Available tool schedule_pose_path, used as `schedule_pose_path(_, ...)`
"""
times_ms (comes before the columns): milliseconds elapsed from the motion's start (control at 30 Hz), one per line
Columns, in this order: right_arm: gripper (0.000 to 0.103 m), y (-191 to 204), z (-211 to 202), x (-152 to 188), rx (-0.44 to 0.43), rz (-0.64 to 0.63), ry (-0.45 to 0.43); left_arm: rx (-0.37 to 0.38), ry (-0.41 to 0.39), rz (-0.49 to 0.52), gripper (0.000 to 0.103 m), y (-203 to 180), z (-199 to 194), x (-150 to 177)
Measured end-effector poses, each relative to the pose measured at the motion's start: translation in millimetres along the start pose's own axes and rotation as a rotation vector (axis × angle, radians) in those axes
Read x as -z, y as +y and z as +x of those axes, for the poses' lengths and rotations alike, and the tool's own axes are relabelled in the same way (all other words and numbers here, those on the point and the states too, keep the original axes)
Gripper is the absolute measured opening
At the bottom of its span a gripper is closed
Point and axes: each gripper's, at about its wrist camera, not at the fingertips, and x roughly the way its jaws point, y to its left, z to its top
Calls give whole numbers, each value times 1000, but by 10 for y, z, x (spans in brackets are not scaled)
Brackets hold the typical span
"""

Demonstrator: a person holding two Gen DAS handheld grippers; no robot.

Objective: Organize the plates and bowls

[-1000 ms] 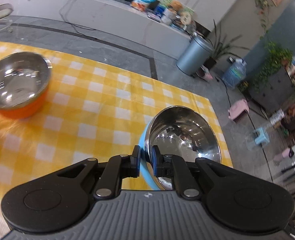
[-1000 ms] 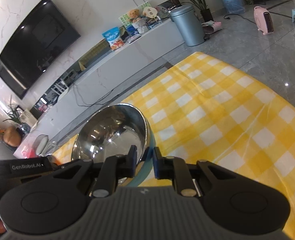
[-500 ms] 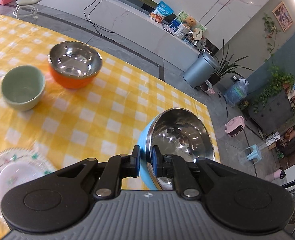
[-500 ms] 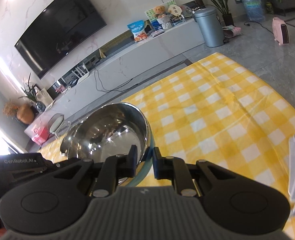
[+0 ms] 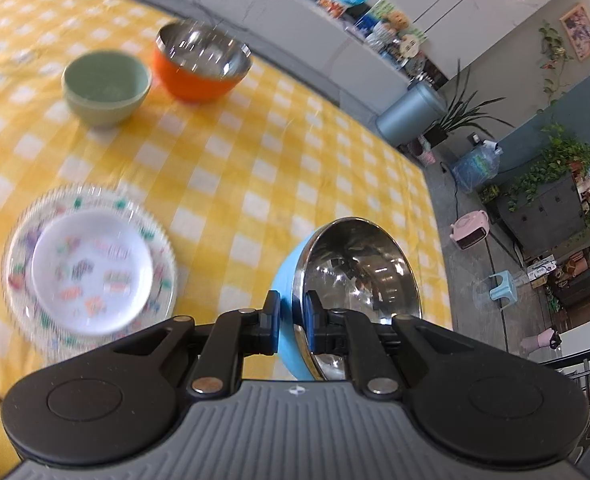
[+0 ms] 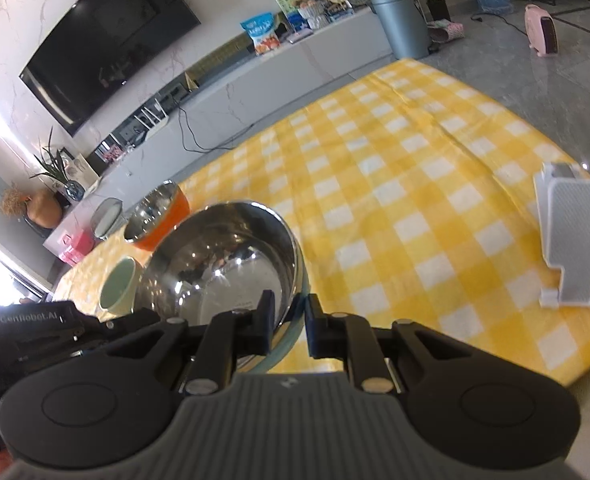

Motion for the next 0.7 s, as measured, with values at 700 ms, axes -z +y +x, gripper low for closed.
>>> schedule_pose_path(700,14,-102,257,132,61,-3,65,-34,89,-39,14,250,284,207)
